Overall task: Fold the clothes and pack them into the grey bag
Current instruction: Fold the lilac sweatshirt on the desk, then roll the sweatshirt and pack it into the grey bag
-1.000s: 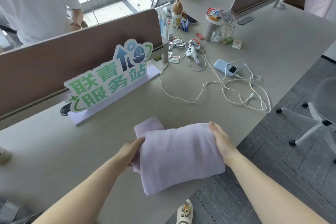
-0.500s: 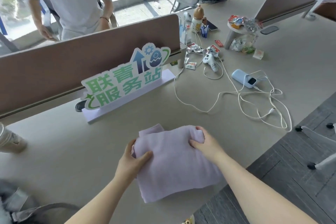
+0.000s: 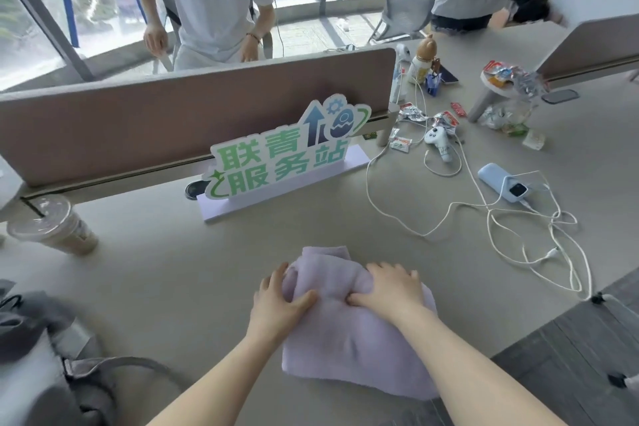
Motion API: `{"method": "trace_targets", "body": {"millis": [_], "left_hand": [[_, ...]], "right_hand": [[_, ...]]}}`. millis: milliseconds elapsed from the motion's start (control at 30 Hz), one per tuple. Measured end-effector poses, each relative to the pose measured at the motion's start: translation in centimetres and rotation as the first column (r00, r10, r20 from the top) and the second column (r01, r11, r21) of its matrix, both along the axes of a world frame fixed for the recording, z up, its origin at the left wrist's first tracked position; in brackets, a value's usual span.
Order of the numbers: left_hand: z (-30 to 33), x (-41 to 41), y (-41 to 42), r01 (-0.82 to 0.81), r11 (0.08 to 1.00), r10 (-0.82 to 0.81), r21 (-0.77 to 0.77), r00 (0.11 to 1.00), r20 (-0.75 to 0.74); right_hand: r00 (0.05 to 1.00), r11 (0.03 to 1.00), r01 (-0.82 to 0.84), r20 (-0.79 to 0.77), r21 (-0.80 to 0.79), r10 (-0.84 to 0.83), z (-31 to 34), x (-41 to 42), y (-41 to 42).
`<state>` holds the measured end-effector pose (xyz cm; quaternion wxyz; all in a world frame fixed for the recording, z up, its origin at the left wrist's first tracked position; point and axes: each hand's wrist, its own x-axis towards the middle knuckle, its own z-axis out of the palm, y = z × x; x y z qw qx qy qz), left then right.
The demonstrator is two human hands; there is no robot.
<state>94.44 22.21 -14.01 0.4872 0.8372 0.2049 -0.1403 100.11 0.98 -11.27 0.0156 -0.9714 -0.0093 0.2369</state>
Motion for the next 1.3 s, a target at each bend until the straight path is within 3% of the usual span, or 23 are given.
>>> {"method": "trace_targets", "body": {"millis": [200,300,433,567,667,833,1033,1300], "left_hand": [[-0.2,-0.9,3.6,-0.132,0.983,0.119,-0.127,0.987,-0.107],[-0.2,-2.5,4.3,-0.201,0.964,0.168,-0.172,0.968,-0.188],[-0.3,-5.6,2.8,-0.209,0.953,0.133,-0.218,0.939,-0.318],[0.1,-6.9,0.0,-0.268,0.923,0.093,-0.275,0.851,-0.517],[0.3,-7.2,-1.9,-0.414,0.843,0.181,-0.342,0.819,-0.545],[1.3,-7.0,-4.8,-0.621,0.650,0.415,-0.437,0.772,-0.481],[4.0,-7.6,-2.9,-0.609,0.664,0.581,-0.434,0.786,-0.212],[12.8,-12.2,7.8,-0.730,0.668,0.744,-0.143,0.659,0.112]], "right_hand": [[0.967,0.971,0.206,-0.176,0.121,-0.184,1.0,-1.5,0.7],[0.987,0.961,0.123,-0.132,0.246,-0.093,1.1,-0.4,0.9],[0.982,0.928,0.039,-0.185,0.371,0.033,0.1,2.4,0.7],[0.943,0.771,0.124,-0.316,0.625,0.104,-3.0,3.7,-0.5],[0.929,0.621,0.234,-0.360,0.748,0.084,-2.3,3.0,-0.5],[0.919,0.505,0.316,-0.390,0.803,0.047,-2.6,2.6,-0.7],[0.905,0.384,0.366,-0.420,0.848,0.065,0.8,1.7,2.6],[0.938,0.198,0.251,-0.288,0.948,0.190,9.1,-2.7,14.1]]}}
